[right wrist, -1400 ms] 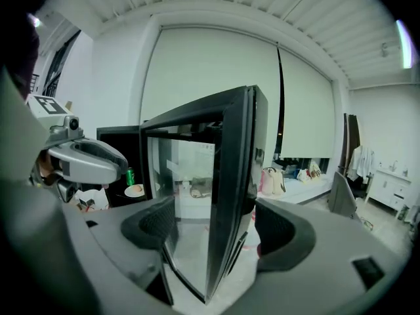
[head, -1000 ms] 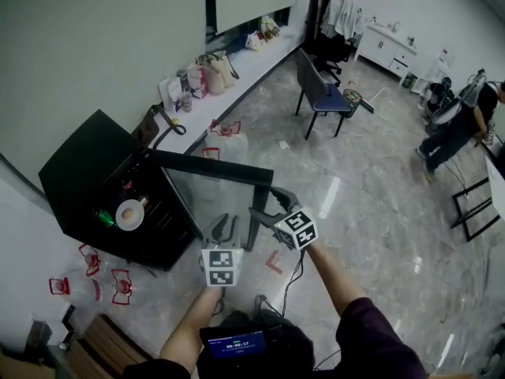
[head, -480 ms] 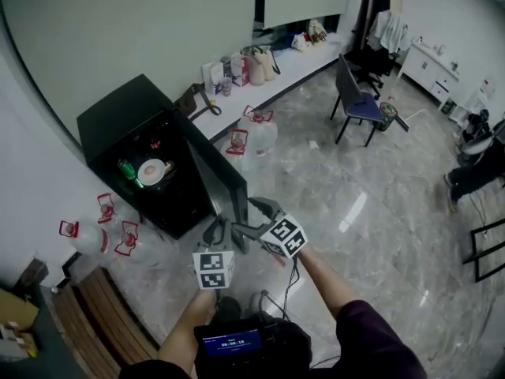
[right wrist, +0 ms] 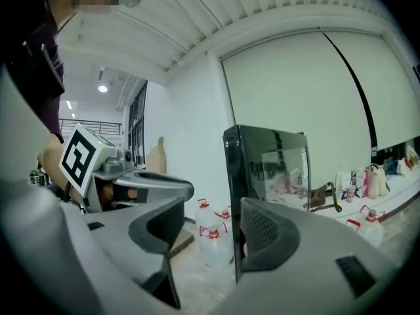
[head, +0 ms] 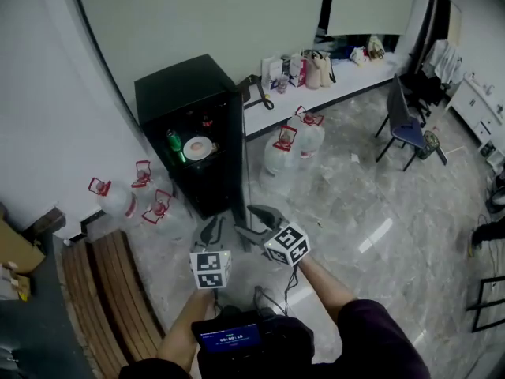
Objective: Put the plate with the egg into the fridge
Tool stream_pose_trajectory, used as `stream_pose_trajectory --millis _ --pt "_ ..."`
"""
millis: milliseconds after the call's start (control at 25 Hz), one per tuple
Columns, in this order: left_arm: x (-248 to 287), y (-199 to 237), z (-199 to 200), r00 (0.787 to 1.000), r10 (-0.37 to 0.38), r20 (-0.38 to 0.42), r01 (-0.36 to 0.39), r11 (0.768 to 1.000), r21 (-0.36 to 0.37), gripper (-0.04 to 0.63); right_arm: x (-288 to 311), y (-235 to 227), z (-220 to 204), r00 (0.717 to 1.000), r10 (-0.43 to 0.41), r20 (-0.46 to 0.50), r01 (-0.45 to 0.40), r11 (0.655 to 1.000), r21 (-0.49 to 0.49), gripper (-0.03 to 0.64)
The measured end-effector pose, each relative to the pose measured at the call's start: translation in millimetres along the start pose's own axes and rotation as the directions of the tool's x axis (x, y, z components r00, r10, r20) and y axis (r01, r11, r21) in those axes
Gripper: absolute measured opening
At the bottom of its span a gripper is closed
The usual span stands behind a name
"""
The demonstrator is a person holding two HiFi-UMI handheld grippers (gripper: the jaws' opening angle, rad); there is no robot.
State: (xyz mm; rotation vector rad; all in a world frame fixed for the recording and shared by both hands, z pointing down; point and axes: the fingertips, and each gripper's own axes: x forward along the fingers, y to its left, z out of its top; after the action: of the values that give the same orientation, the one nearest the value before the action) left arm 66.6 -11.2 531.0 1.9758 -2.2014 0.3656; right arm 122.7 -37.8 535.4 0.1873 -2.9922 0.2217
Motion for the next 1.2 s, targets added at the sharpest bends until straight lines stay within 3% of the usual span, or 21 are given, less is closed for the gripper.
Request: stream_pose_trajectory --millis 200,320,480,1200 --pt "-7.9 24.4 5.4 0.999 0.015 0.030 -0.016 1.000 0.025 0.040 24.6 13.9 24.4 0.998 -0.016 0.068 0.017 1.000 -0.015 0.102" --pt "-9.4 28.8 7.2 0.999 0.004 0.042 -0.005 0.999 0.035 0.040 32.0 24.0 31.9 0.997 -0.021 0.073 0.025 0.998 -0.050 0.042" --pt "-8.7 31.6 15.3 0.998 -0.013 0.067 0.010 0.999 0.050 0.038 38.1 29.2 34.4 0.998 -0.031 0.055 0.035 0.997 -0.069 0.010" --pt "-12.3 68.0 24.4 0.994 0.027 0.107 -0.031 0.999 0.039 0.009 77.6 46.3 38.9 0.998 -0.029 0.048 0.033 0.997 -0.069 0.009"
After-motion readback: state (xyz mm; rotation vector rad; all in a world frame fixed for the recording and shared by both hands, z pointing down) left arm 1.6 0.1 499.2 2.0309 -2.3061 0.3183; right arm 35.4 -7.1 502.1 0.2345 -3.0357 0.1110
